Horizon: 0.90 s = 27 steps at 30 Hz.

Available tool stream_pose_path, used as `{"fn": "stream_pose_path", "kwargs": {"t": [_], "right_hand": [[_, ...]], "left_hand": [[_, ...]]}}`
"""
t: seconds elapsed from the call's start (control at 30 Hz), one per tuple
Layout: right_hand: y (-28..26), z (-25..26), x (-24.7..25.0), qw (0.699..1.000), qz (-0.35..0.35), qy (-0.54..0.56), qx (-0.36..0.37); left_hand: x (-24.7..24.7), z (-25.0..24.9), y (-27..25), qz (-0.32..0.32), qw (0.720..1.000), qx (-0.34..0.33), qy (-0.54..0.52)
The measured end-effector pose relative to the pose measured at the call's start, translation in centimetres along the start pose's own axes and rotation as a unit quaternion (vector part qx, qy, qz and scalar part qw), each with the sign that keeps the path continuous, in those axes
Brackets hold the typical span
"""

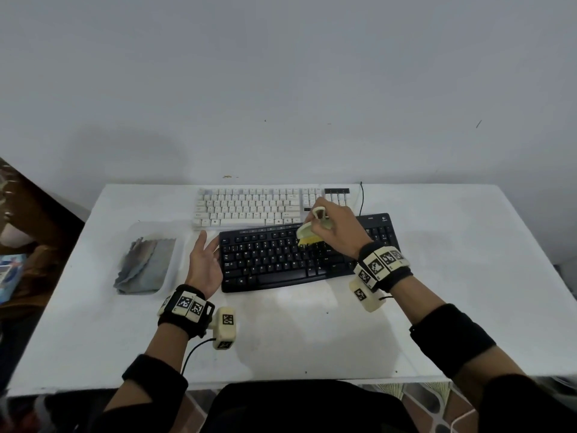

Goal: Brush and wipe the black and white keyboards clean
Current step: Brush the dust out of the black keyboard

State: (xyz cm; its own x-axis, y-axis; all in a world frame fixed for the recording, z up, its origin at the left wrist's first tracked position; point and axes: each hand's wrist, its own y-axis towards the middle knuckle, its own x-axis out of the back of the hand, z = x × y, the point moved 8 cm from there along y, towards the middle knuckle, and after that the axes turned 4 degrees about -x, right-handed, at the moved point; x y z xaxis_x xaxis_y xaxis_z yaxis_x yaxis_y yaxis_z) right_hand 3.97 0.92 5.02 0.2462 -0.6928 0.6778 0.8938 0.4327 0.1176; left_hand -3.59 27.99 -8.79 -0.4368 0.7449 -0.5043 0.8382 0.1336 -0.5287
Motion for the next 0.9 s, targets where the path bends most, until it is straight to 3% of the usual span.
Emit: {"fn": "stream_pose_path", "kwargs": {"t": [0.1, 0.3, 0.53, 0.7, 0.9], "right_hand": [[-0.2, -1.7, 1.4, 0.999, 0.001, -0.046, -0.023], [0.2, -1.3, 2.4, 0.997, -0.054, 0.047, -0.036], [-0.7, -2.4, 1.9, 0.999, -0.024, 0.020, -0.042], [-1.8, -5.3, 5.7, 0.992, -0.085, 0.025, -0.090], [-1.8, -3.5, 5.8, 0.992, -0.093, 0.057, -0.059]], "left_hand": [[-0.1, -0.1, -0.1, -0.003, 1.000, -0.003, -0.003], [-0.2, -0.2, -0.2, -0.002, 1.000, -0.002, -0.003], [-0.2, -0.1, -0.3, 0.001, 1.000, -0.002, 0.000], [-0.2, -0.2, -0.4, -0.001, 1.000, -0.003, -0.002], [0.0, -0.1, -0.1, 0.000, 1.000, -0.002, 0.002]]}}
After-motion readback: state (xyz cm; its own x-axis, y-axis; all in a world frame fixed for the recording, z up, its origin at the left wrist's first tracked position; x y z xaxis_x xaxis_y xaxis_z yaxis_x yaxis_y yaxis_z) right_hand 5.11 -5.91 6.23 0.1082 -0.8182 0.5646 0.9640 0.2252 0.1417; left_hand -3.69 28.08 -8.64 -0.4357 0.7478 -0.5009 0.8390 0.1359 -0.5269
